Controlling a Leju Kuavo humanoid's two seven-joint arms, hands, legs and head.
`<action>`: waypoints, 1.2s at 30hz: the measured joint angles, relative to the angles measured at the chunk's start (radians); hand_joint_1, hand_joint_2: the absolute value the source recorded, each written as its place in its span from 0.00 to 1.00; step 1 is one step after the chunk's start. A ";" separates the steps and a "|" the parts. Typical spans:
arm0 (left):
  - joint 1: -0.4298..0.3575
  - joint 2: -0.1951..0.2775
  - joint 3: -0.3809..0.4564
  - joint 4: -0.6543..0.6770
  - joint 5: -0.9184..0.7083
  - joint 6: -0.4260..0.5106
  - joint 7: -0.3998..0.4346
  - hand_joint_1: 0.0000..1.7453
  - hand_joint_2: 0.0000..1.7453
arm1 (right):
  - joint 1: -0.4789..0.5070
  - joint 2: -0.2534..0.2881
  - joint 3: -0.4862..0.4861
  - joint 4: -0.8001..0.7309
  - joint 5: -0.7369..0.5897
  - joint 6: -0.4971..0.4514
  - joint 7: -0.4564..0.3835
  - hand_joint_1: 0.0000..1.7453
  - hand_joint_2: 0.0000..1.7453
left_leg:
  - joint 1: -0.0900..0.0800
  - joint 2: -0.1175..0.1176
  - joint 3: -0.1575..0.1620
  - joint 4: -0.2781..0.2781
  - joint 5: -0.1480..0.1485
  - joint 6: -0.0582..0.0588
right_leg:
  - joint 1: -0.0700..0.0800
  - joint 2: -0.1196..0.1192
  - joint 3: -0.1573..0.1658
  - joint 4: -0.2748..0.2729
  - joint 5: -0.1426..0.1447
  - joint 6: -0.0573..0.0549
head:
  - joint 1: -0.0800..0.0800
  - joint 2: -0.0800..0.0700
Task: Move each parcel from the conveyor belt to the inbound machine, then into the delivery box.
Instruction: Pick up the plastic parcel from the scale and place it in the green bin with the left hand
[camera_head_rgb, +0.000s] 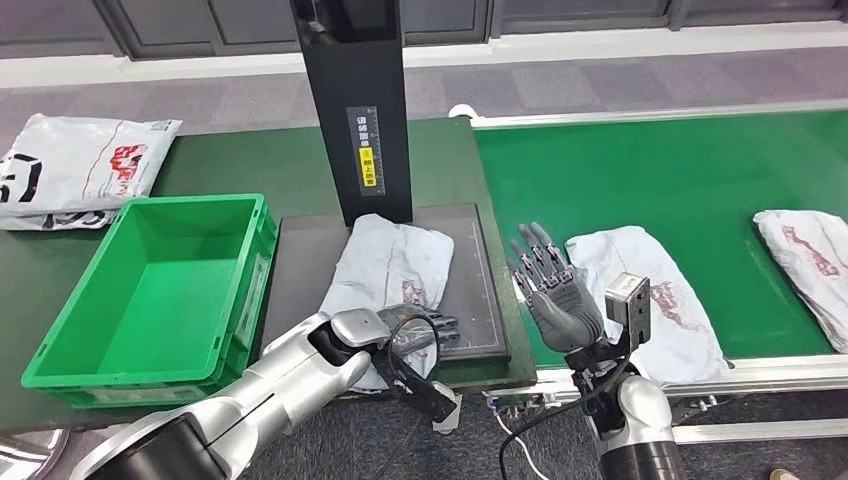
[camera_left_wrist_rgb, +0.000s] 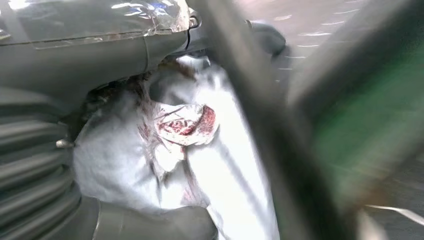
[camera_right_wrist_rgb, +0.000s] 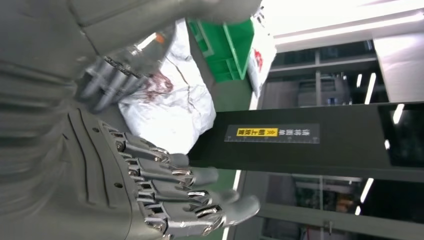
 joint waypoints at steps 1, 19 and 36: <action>-0.012 0.003 0.000 0.001 0.002 -0.004 0.003 1.00 1.00 | -0.001 0.000 0.002 -0.006 -0.001 0.000 0.005 0.00 1.00 | -0.002 0.000 -0.008 0.001 -0.001 0.001 | 0.000 -0.001 -0.009 -0.005 0.025 -0.002 | 0.000 0.000; -0.039 0.028 0.000 0.012 0.008 0.011 0.012 1.00 1.00 | 0.064 0.001 0.004 -0.090 -0.006 0.000 0.045 0.00 1.00 | -0.004 -0.001 -0.037 -0.002 -0.023 0.001 | 0.001 -0.008 -0.043 -0.012 0.074 -0.018 | -0.001 0.000; -0.059 0.034 -0.005 -0.016 0.047 0.048 -0.039 1.00 1.00 | 0.095 -0.002 0.003 -0.112 -0.019 0.000 0.050 0.00 1.00 | -0.006 -0.010 -0.036 -0.002 -0.023 0.000 | 0.005 -0.007 -0.044 -0.012 0.074 -0.024 | -0.001 0.000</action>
